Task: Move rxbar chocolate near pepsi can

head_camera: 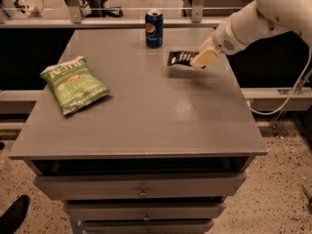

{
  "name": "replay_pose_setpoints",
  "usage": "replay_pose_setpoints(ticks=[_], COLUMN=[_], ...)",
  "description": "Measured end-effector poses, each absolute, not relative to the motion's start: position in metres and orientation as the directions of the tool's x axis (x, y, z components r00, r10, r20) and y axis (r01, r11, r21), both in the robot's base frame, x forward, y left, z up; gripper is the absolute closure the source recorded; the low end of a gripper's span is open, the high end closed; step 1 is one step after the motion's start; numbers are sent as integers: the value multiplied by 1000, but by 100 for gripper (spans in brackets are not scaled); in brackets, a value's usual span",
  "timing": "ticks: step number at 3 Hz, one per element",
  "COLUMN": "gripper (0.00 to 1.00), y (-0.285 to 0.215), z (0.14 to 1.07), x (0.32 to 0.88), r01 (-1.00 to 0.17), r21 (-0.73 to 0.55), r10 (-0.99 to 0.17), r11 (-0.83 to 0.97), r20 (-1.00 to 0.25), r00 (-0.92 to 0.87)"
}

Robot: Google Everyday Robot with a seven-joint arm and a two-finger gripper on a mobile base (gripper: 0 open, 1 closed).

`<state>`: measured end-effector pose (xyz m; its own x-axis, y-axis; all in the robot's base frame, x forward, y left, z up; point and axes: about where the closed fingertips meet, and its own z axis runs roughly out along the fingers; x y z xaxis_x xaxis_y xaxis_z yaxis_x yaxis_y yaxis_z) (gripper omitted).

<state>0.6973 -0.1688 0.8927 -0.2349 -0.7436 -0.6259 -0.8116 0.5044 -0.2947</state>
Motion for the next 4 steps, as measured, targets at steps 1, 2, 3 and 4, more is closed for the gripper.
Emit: replay_pose_setpoints(ticks=[1,2,3,4], gripper=[100,100,100,83], y=[-154,-143,-138,-143], z=[880,874,867,866], x=[736,771,793,810], r01=[-777,-746,-729,-705], r21=[-303,-315,-315,-325], r10=[-715,-694,-682,-675], r11=[552,586,607,630], r20=[-651,-670,-677,-679], r00=[-254,-263,-276,-290])
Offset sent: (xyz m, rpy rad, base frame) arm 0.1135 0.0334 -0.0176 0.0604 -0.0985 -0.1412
